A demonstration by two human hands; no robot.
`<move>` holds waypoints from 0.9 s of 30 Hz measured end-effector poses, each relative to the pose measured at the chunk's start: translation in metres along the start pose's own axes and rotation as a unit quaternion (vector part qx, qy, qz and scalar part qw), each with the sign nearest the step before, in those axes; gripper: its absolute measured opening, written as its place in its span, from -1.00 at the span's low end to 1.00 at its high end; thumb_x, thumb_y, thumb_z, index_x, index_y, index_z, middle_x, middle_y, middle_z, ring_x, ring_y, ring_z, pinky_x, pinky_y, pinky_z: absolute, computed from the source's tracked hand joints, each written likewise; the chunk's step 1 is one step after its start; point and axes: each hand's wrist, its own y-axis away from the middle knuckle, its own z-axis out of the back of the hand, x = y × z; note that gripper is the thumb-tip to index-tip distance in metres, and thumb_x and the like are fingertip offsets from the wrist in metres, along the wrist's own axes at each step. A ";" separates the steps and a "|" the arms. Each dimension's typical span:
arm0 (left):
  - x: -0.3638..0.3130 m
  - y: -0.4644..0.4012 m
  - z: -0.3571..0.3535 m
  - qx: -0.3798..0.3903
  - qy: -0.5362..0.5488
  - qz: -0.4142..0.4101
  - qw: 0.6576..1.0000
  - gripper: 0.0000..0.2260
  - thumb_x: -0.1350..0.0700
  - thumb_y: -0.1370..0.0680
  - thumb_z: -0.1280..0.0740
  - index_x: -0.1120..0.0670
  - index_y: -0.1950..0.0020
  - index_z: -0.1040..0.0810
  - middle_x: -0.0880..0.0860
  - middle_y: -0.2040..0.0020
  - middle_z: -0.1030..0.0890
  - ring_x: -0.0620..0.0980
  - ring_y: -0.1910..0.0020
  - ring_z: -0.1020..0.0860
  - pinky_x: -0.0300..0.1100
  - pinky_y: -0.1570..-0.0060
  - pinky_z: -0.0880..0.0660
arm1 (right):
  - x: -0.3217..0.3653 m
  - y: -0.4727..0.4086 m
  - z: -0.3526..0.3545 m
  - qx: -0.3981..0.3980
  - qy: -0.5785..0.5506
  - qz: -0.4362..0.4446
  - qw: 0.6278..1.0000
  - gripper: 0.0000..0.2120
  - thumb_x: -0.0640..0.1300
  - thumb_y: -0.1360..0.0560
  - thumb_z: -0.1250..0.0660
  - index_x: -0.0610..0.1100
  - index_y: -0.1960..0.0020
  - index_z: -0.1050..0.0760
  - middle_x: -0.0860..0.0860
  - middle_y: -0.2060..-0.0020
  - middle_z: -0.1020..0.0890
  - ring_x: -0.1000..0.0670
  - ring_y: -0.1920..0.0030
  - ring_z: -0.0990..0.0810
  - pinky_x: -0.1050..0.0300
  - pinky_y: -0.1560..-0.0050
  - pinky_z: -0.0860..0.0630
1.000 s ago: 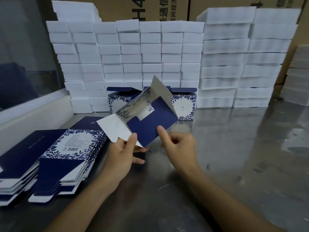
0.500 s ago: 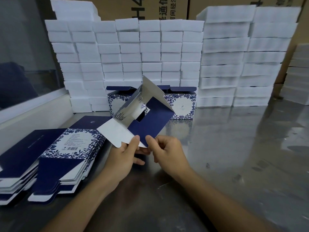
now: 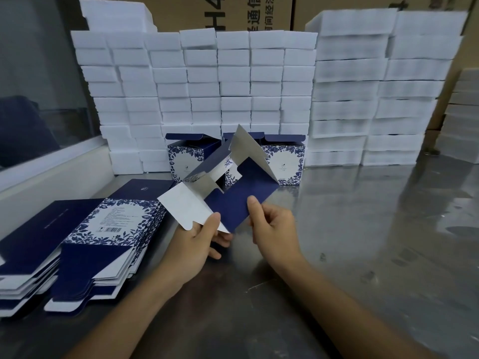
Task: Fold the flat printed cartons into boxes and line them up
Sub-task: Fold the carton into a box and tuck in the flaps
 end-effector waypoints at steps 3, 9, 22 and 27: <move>0.001 -0.001 0.000 0.006 -0.006 -0.004 1.000 -0.69 0.08 -0.65 -0.21 0.11 0.21 -0.63 0.11 0.26 -0.70 0.00 0.28 -0.66 -0.22 0.43 -0.54 | -0.004 -0.002 0.001 0.001 0.001 -0.006 1.000 -0.45 0.03 -0.66 -0.24 -0.35 0.34 -0.41 -0.12 0.55 -0.41 -0.01 0.50 -0.34 0.01 0.44 -0.33; 0.000 0.000 0.000 0.008 -0.021 -0.004 1.000 -0.70 0.09 -0.66 -0.21 0.13 0.19 -0.62 0.10 0.26 -0.70 -0.04 0.30 -0.64 -0.23 0.42 -0.54 | -0.006 -0.003 0.002 0.001 -0.015 -0.018 1.000 -0.47 -0.02 -0.66 -0.24 -0.30 0.40 -0.40 -0.08 0.57 -0.41 0.00 0.52 -0.33 0.06 0.42 -0.30; -0.002 0.000 0.005 0.000 -0.061 0.009 0.998 -0.69 0.08 -0.65 -0.22 0.24 0.13 -0.62 0.05 0.27 -0.70 -0.14 0.36 -0.61 -0.29 0.39 -0.53 | -0.007 -0.012 0.013 -0.061 -0.005 -0.033 0.998 -0.46 -0.08 -0.67 -0.13 -0.44 0.35 -0.27 -0.18 0.51 -0.32 -0.05 0.45 -0.27 -0.16 0.45 -0.29; -0.001 0.001 0.004 -0.042 -0.080 0.006 0.996 -0.73 0.10 -0.60 -0.31 0.12 0.27 -0.62 0.03 0.36 -0.67 -0.18 0.50 -0.53 -0.34 0.42 -0.49 | -0.007 -0.012 0.017 -0.100 0.025 -0.051 0.993 -0.52 -0.02 -0.59 -0.27 -0.19 0.42 -0.22 0.01 0.53 -0.28 0.00 0.46 -0.23 0.03 0.38 -0.22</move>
